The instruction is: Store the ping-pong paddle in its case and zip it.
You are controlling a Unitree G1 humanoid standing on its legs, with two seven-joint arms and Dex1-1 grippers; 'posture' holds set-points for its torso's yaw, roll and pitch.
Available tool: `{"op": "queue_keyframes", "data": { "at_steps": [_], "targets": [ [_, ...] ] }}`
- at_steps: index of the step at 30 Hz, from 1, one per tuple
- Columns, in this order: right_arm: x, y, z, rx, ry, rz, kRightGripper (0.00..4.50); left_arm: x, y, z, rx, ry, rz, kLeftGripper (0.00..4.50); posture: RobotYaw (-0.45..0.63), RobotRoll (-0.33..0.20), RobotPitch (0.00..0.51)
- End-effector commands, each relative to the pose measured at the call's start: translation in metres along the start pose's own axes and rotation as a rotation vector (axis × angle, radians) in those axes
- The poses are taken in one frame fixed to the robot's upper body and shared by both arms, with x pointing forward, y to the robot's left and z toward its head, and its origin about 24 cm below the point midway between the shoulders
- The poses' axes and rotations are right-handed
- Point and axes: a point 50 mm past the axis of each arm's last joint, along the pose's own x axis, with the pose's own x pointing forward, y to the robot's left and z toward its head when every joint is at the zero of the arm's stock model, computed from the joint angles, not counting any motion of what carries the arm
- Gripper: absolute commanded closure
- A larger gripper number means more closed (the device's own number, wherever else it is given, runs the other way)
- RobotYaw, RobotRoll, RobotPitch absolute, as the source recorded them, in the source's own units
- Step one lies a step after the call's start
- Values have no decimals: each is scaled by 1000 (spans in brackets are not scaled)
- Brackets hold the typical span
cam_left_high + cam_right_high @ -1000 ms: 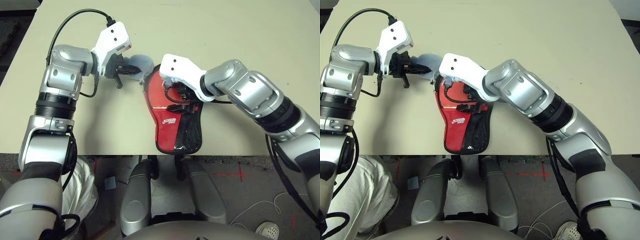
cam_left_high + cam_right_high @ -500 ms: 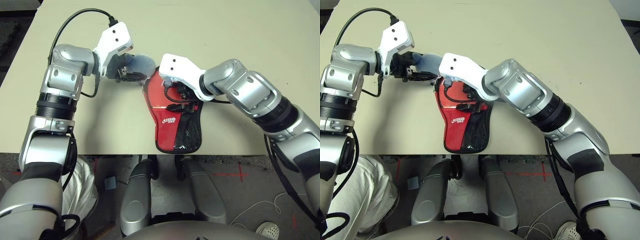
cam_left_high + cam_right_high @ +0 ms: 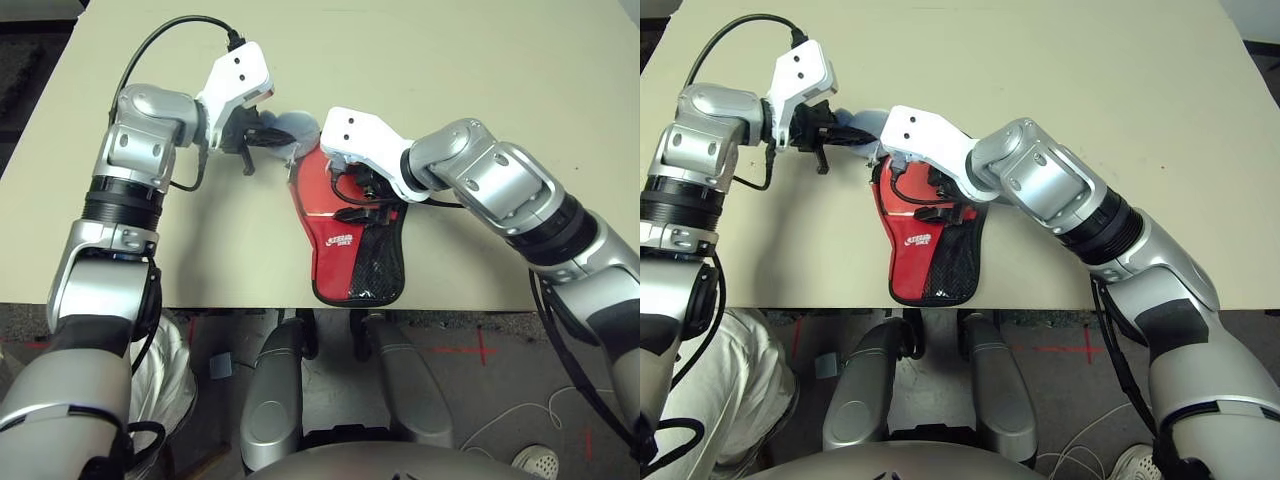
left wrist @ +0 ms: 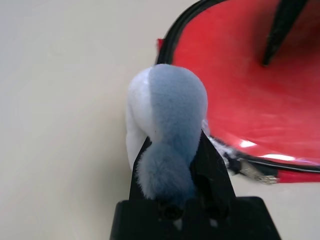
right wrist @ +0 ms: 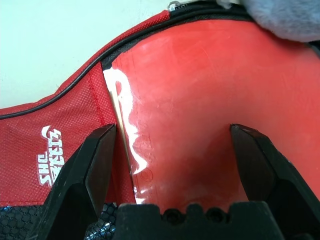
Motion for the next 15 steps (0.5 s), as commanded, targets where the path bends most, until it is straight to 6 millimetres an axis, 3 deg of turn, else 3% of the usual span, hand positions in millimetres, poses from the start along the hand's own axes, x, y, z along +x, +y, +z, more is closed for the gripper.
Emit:
{"op": "queue_keyframes", "data": {
  "at_steps": [1, 15],
  "targets": [
    [15, 7, -22, 61, 89, 48, 0, 15, 2, -3, 44, 33, 24, 4288, -102, 0, 375],
    [20, 8, -28, 78, 102, 60, 0, 40, 15, 22, 114, -24, 160, 4294, -99, 0, 377]
  ]
}}
